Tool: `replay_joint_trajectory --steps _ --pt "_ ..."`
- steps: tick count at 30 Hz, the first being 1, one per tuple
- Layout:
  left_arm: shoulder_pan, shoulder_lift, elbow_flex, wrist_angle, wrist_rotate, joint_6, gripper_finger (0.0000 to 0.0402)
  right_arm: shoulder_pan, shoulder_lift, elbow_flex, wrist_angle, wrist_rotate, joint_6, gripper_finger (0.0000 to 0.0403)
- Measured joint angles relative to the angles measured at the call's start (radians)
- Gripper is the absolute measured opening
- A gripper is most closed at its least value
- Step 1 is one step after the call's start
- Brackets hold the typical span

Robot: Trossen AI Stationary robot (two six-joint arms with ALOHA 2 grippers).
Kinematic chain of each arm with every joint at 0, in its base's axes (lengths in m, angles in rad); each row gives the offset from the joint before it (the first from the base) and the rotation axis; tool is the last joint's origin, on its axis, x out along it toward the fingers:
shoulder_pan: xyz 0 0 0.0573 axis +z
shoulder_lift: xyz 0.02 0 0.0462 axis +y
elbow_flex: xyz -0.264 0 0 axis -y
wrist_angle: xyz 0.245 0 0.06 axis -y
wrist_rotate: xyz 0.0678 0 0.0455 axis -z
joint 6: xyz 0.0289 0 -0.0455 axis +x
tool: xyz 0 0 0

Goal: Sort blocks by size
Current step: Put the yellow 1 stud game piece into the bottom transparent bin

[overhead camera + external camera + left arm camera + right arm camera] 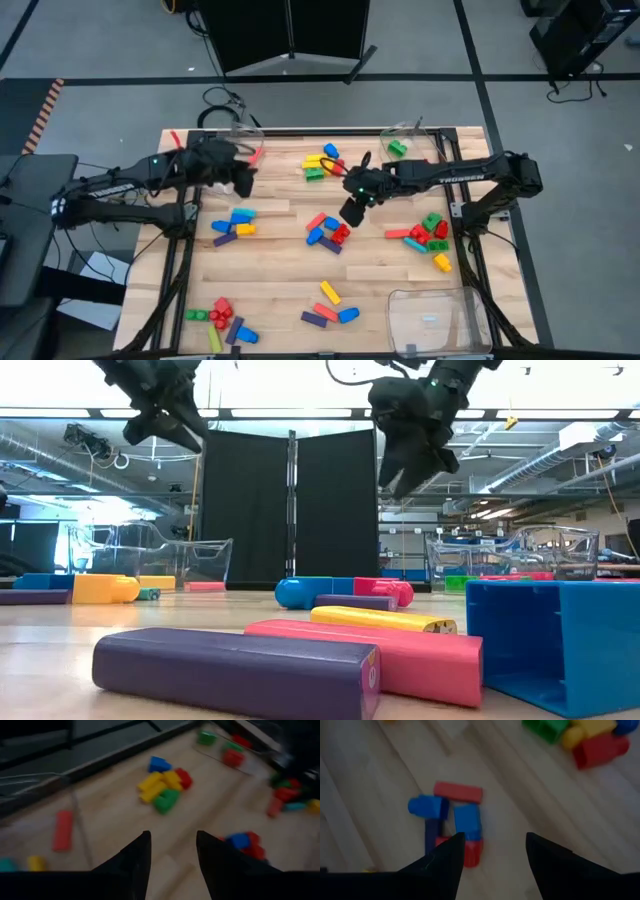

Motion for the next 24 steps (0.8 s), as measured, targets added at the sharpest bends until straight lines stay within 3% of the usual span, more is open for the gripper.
replay_joint_trajectory --steps 8,16,21,24 --pt "-0.304 0.020 0.000 -0.002 -0.110 -0.193 0.0162 0.025 -0.034 -0.046 -0.023 -0.016 -0.039 0.0220" --pt "-0.536 0.112 0.000 0.036 -0.263 -0.373 0.0162 0.022 -0.149 -0.126 -0.005 -0.061 -0.145 0.0220" --pt "-0.610 0.206 0.003 0.070 -0.275 -0.373 0.0162 0.022 -0.234 -0.180 0.004 -0.093 -0.216 0.0220" --pt "-0.624 0.254 0.015 0.064 -0.225 -0.291 0.0162 0.022 -0.269 -0.206 0.002 -0.094 -0.213 0.0220"
